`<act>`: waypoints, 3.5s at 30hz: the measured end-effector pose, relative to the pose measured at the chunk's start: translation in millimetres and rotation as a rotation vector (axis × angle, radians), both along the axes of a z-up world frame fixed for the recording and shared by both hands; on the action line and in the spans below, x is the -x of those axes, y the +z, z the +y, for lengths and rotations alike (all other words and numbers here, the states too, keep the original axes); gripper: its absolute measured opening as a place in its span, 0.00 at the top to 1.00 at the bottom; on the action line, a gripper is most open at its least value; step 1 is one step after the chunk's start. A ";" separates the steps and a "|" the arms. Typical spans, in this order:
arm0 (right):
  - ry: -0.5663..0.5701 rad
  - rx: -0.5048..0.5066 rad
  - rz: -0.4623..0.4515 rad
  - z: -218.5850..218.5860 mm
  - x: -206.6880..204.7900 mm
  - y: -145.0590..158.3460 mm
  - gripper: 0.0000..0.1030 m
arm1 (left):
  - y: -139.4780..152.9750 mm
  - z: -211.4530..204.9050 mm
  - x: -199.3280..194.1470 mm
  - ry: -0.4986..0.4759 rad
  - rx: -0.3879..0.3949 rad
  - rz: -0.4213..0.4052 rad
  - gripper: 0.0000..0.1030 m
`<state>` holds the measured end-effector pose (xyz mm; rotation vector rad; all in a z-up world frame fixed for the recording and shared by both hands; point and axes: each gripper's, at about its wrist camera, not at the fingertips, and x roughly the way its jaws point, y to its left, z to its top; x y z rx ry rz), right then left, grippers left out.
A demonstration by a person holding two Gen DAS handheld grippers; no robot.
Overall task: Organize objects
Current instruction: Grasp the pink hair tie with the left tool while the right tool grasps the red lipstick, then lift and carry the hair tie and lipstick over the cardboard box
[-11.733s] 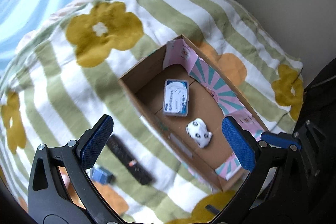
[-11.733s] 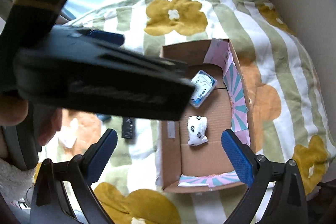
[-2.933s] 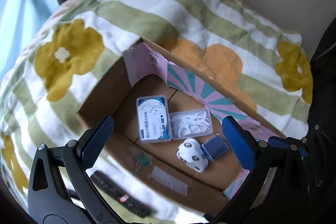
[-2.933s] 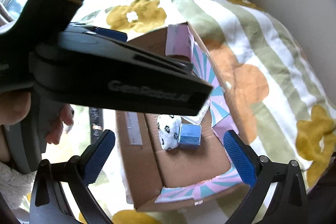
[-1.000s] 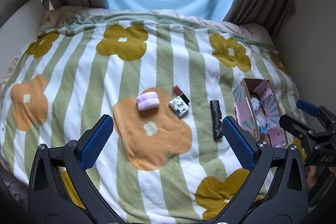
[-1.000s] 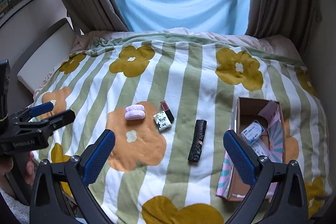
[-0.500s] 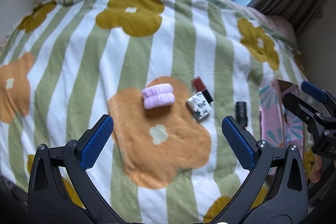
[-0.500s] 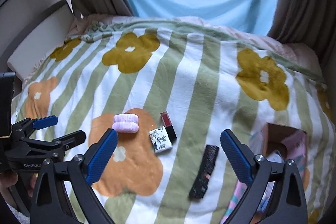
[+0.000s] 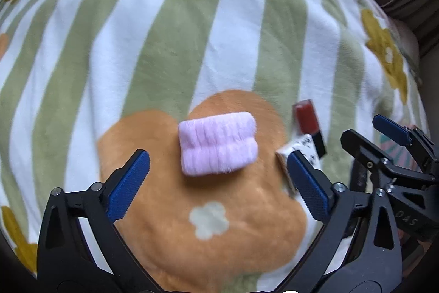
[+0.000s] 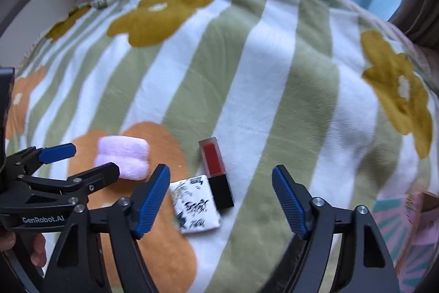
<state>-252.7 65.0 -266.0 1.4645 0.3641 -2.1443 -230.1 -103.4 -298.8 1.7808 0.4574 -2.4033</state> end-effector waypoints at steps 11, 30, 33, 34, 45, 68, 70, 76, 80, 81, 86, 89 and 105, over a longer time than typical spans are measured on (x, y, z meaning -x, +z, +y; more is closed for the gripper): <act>0.071 -0.045 -0.056 -19.0 10.0 -44.1 0.56 | -49.4 1.0 19.6 -0.005 -0.008 -0.056 0.11; 0.039 -0.030 -0.033 -10.8 9.5 -30.5 0.81 | -30.5 2.9 23.4 -0.015 -0.026 0.018 0.52; 0.023 -0.014 -0.023 -5.2 9.4 -19.3 0.81 | -19.3 2.2 25.6 -0.014 -0.023 0.041 0.52; 0.020 -0.010 -0.020 -3.5 9.0 -15.3 0.82 | -14.4 2.0 25.2 -0.013 -0.022 0.050 0.52; -0.020 0.069 0.037 4.5 3.5 44.5 0.83 | 53.5 -1.6 8.3 -0.054 0.016 0.147 0.52; -0.138 0.146 0.067 75.4 -156.5 204.7 0.83 | 220.2 39.9 -130.6 -0.132 0.100 0.275 0.52; -0.143 0.150 0.061 82.9 -174.0 205.4 0.83 | 223.9 44.6 -147.3 -0.126 0.108 0.272 0.52; -0.166 0.157 0.054 97.1 -195.0 202.4 0.83 | 225.0 57.0 -179.9 -0.136 0.112 0.270 0.52; -0.172 0.165 0.070 101.6 -201.3 208.6 0.83 | 231.5 61.6 -192.0 -0.137 0.118 0.289 0.52; -0.173 0.167 0.073 102.4 -202.6 210.0 0.83 | 233.3 62.5 -193.6 -0.138 0.120 0.294 0.52; -0.183 0.180 0.095 109.9 -208.4 218.6 0.83 | 241.2 68.3 -199.3 -0.146 0.121 0.311 0.52; -0.209 0.188 0.110 120.1 -209.6 223.6 0.83 | 246.2 75.3 -199.4 -0.165 0.127 0.319 0.52; -0.487 0.159 0.161 235.7 -207.9 234.6 0.83 | 267.8 182.7 -152.5 -0.406 0.078 0.381 0.52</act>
